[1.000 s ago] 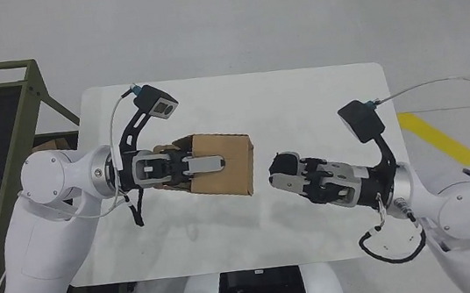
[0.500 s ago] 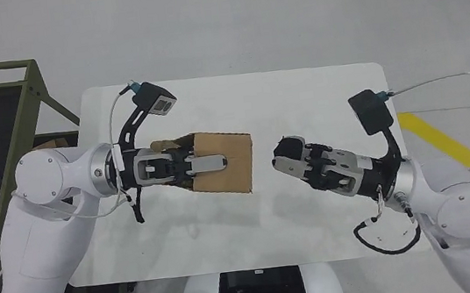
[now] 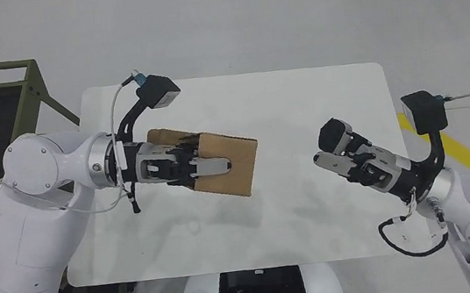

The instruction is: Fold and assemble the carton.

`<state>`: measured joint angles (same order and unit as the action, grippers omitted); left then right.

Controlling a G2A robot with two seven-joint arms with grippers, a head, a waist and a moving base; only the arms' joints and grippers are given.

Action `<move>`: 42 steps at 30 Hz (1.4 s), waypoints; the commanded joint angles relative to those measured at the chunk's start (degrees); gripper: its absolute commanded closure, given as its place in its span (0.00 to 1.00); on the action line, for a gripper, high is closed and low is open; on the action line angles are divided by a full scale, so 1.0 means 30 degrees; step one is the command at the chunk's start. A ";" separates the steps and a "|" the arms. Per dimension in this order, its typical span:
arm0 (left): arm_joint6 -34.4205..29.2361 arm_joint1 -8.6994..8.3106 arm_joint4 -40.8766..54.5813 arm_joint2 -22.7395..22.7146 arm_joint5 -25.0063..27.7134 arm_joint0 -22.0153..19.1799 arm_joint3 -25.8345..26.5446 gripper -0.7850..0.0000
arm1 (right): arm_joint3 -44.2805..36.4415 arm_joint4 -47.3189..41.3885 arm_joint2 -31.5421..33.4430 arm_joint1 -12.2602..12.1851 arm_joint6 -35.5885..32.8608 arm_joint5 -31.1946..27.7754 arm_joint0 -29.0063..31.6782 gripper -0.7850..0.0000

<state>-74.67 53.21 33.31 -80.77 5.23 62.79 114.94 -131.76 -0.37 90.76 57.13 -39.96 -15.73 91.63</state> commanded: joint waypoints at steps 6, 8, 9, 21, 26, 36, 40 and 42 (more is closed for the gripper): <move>0.0034 -0.0008 -0.0094 -0.0015 0.0021 0.0078 0.0043 1.00 | 0.0006 0.0001 -0.0013 0.0001 -0.0002 0.0004 -0.0014 0.00; 0.0034 -0.0008 -0.0094 -0.0015 0.0021 0.0078 0.0043 1.00 | 0.0006 0.0001 -0.0013 0.0001 -0.0002 0.0004 -0.0014 0.00; 0.0034 -0.0008 -0.0094 -0.0015 0.0021 0.0078 0.0043 1.00 | 0.0006 0.0001 -0.0013 0.0001 -0.0002 0.0004 -0.0014 0.00; -0.0526 -0.0140 -0.2569 0.0172 0.1037 -0.0062 0.0111 1.00 | 0.0006 0.0001 -0.0013 0.0001 -0.0002 0.0004 -0.0014 0.00; -0.2417 -0.0174 -0.4805 0.1321 0.2753 -0.1561 -0.0697 1.00 | 0.0006 0.0001 -0.0013 0.0001 -0.0002 0.0004 -0.0014 0.00; -0.4118 -0.0279 -0.8250 0.4396 0.4012 -0.5067 -0.2756 1.00 | 0.0006 0.0001 -0.0013 0.0001 -0.0002 0.0004 -0.0014 0.00; -0.3977 -0.0578 -0.9732 0.6128 0.4155 -0.6042 -0.2741 1.00 | 0.0006 0.0001 -0.0013 0.0001 -0.0002 0.0004 -0.0014 0.00; -0.3809 -0.0773 -0.9793 0.6945 0.4323 -0.6526 -0.2800 1.00 | 0.0006 0.0001 -0.0013 0.0001 -0.0002 0.0004 -0.0014 0.00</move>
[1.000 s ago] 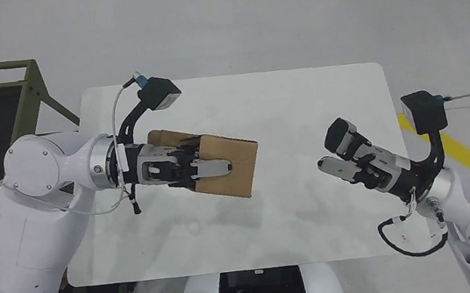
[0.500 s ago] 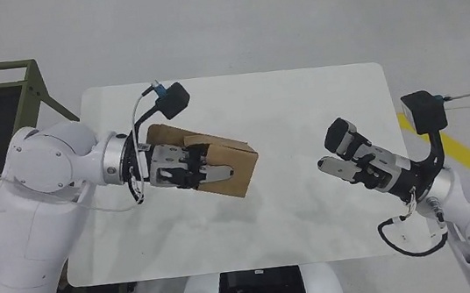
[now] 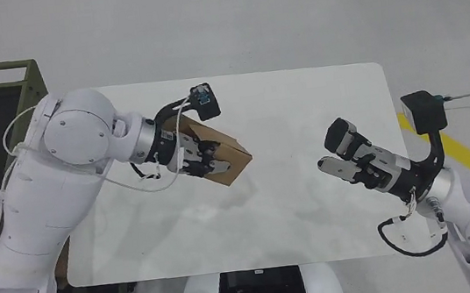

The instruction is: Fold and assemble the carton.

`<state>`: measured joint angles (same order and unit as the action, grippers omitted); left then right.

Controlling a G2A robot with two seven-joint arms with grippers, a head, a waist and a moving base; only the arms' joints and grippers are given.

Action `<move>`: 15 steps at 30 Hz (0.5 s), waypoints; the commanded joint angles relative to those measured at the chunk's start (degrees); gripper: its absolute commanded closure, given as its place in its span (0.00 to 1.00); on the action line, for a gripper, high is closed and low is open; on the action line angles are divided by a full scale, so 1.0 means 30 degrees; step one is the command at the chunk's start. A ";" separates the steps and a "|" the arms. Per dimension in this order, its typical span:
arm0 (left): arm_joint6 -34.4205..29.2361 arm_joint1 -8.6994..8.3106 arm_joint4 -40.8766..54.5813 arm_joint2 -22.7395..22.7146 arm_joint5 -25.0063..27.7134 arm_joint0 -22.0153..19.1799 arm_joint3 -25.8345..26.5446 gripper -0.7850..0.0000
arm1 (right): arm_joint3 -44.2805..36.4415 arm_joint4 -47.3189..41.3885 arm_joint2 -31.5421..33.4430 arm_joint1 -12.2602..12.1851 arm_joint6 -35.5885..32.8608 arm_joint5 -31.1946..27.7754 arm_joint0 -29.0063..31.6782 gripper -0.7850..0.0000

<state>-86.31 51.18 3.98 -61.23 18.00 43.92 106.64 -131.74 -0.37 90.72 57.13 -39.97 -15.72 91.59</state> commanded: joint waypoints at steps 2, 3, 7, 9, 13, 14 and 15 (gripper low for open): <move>0.0157 -0.0354 -0.0721 0.1218 0.0154 -0.0800 -0.0016 1.00 | 0.0000 0.0000 0.0000 0.0000 0.0000 0.0000 0.0000 0.00; 0.0210 -0.0493 -0.1076 0.1677 0.0207 -0.1051 0.0036 1.00 | 0.0000 0.0000 0.0000 0.0000 0.0000 0.0000 0.0000 0.00; 0.0610 -0.0938 -0.1924 0.2693 0.0605 -0.1769 -0.0036 1.00 | 0.0000 0.0000 0.0000 0.0000 0.0000 0.0000 0.0000 0.00; 0.0610 -0.0938 -0.1924 0.2693 0.0605 -0.1769 -0.0036 1.00 | 0.0000 0.0000 0.0000 0.0000 0.0000 0.0000 0.0000 0.00; 0.0610 -0.0938 -0.1924 0.2693 0.0605 -0.1769 -0.0036 1.00 | 0.0000 0.0000 0.0000 0.0000 0.0000 0.0000 0.0000 0.00; 0.0610 -0.0938 -0.1924 0.2693 0.0605 -0.1769 -0.0036 1.00 | 0.0000 0.0000 0.0000 0.0000 0.0000 0.0000 0.0000 0.00; 0.0610 -0.0938 -0.1924 0.2693 0.0605 -0.1769 -0.0036 1.00 | 0.0000 0.0000 0.0000 0.0000 0.0000 0.0000 0.0000 0.00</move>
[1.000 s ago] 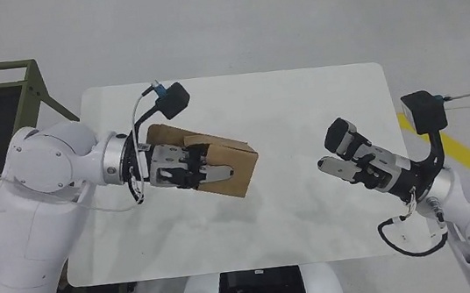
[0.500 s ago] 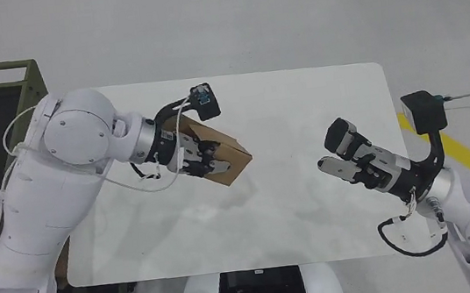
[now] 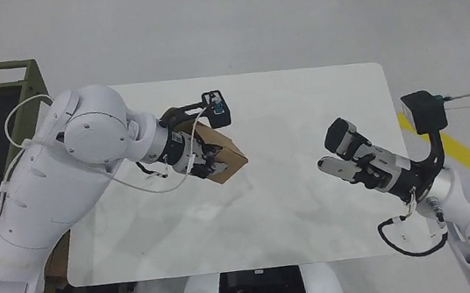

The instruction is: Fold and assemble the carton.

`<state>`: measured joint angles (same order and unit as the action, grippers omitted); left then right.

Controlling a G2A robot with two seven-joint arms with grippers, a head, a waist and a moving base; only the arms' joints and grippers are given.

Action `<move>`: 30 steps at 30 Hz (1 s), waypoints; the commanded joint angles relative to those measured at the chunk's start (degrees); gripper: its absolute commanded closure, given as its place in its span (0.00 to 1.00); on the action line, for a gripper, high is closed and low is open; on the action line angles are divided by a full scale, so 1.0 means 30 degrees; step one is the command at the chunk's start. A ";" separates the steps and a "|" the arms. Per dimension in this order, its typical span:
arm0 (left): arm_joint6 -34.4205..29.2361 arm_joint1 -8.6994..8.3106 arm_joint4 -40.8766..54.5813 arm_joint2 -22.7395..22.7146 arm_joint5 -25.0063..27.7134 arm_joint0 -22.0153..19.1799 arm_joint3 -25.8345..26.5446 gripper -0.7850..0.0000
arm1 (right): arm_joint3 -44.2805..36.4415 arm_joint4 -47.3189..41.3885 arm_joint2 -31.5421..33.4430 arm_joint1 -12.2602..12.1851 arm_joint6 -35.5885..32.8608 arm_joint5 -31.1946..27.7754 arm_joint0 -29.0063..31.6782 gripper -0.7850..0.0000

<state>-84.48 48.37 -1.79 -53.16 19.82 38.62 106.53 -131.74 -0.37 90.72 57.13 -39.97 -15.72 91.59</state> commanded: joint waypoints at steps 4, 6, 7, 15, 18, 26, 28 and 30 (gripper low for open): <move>0.0000 0.0000 -0.0001 0.0001 0.0000 -0.0001 0.0000 1.00 | 0.0000 0.0000 0.0000 0.0000 0.0000 0.0000 0.0000 0.00; 0.0311 -0.0007 -0.1076 0.0252 0.0289 0.0230 0.0318 1.00 | 0.0000 0.0000 0.0000 0.0000 0.0000 0.0000 0.0000 0.00; 0.0424 0.0000 -0.1333 0.0465 0.0417 0.0303 0.0398 1.00 | 0.0000 0.0000 0.0000 0.0000 0.0000 0.0000 0.0000 0.00; 0.1572 -0.0295 -0.3532 0.3617 0.1571 -0.0707 0.1236 1.00 | 0.0000 0.0000 0.0000 0.0000 0.0000 0.0000 0.0000 0.00; 0.1830 -0.0509 -0.4183 0.5180 0.1830 -0.1484 0.1271 1.00 | 0.0000 0.0000 0.0000 0.0000 0.0000 0.0000 0.0000 0.00; 0.2500 -0.0949 -0.6168 0.9566 0.2499 -0.3983 0.0829 1.00 | 0.0000 0.0000 0.0000 0.0000 0.0000 0.0000 0.0000 0.00; 0.2597 -0.0989 -0.6385 1.0558 0.2596 -0.4632 0.0713 1.00 | 0.0000 0.0000 0.0000 0.0000 0.0000 0.0000 0.0000 0.00; 0.2804 -0.0996 -0.6644 1.1521 0.2802 -0.5278 0.0659 1.00 | 0.0000 0.0000 0.0000 0.0000 0.0000 0.0000 0.0000 0.00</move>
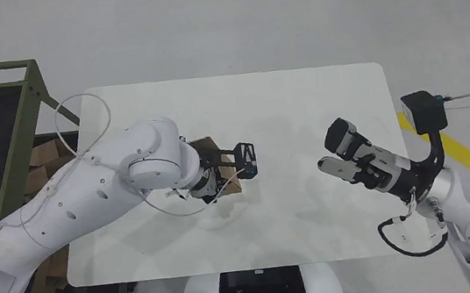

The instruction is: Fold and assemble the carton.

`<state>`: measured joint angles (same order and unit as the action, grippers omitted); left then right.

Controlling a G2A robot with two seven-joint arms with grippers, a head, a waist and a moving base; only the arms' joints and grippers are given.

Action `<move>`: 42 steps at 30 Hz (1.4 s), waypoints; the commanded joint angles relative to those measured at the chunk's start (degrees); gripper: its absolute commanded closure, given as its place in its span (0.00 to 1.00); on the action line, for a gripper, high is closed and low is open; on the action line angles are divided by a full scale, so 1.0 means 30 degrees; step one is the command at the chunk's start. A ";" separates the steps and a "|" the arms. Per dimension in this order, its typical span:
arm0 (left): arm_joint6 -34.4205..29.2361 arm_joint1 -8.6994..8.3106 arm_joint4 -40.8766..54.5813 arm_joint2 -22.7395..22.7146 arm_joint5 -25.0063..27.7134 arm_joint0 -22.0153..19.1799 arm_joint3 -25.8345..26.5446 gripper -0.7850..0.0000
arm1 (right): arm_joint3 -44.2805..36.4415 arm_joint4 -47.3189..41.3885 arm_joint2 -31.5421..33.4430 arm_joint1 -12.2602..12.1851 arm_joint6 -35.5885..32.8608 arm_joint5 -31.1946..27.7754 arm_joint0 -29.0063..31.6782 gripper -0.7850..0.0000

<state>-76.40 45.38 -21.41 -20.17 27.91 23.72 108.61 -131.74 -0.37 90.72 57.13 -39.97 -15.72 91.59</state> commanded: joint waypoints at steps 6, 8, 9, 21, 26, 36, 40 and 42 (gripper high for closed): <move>-0.0071 0.0023 -0.0563 0.1936 -0.0076 -0.1264 -0.0347 1.00 | 0.0000 0.0000 0.0000 0.0000 0.0000 0.0000 0.0000 0.00; -0.0071 0.0023 -0.0563 0.1936 -0.0076 -0.1264 -0.0347 1.00 | 0.0000 0.0000 0.0000 0.0000 0.0000 0.0000 0.0000 0.00; -0.0071 0.0023 -0.0563 0.1936 -0.0076 -0.1264 -0.0347 1.00 | 0.0000 0.0000 0.0000 0.0000 0.0000 0.0000 0.0000 0.00; 0.0195 0.0071 -0.2761 0.2267 -0.0937 -0.0082 -0.0556 1.00 | 0.0000 0.0000 0.0000 0.0000 0.0000 0.0000 0.0000 0.00; -0.0407 0.0488 -0.3449 0.2705 -0.0417 0.0113 -0.1105 1.00 | 0.0000 0.0000 0.0000 0.0000 0.0000 0.0000 0.0000 0.00; -0.0117 0.1876 -0.5616 0.3476 -0.0122 0.0605 -0.2081 1.00 | 0.0000 0.0000 0.0000 0.0000 0.0000 0.0000 0.0000 0.00; 0.0172 0.2370 -0.6529 0.3476 0.0168 0.1049 -0.2401 1.00 | 0.0000 0.0000 0.0000 0.0000 0.0000 0.0000 0.0000 0.00; 0.0382 0.2564 -0.6789 0.3476 0.0381 0.1243 -0.2513 1.00 | 0.0000 0.0000 0.0000 0.0000 0.0000 0.0000 0.0000 0.00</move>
<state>-75.57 52.83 -41.40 -9.74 28.74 27.20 101.19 -131.74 -0.37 90.72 57.13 -39.97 -15.72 91.59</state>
